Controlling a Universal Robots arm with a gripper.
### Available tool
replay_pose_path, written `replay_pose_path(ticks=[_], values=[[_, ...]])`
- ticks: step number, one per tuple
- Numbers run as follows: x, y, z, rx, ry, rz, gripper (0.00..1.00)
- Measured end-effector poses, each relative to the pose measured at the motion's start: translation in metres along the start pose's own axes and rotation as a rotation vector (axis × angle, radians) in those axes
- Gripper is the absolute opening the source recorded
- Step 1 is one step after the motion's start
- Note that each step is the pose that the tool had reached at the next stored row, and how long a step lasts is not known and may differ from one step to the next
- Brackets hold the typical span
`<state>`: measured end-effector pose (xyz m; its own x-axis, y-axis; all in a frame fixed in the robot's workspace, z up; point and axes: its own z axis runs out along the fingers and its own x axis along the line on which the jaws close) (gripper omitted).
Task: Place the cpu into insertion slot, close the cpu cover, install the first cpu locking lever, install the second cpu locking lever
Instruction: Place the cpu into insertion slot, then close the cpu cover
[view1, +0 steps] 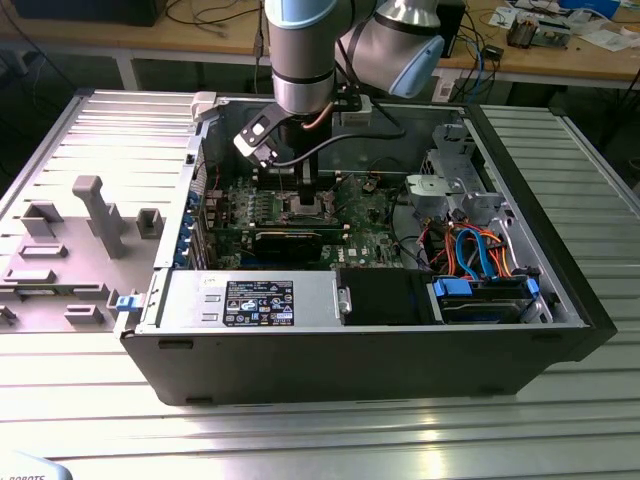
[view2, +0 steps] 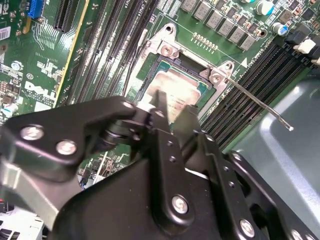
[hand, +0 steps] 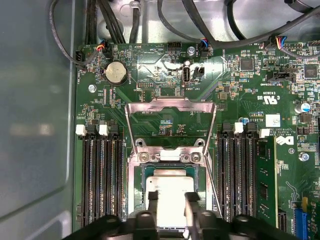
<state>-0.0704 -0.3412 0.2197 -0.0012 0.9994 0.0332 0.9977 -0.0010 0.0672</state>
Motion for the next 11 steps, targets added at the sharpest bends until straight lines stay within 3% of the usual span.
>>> replay_pose_path(ticks=[4,11], values=[[0.0000,0.0001,0.0000,0.0001,0.0000,0.000,0.11],[0.0000,0.0004,0.0001,0.0005,0.0000,0.000,0.11]])
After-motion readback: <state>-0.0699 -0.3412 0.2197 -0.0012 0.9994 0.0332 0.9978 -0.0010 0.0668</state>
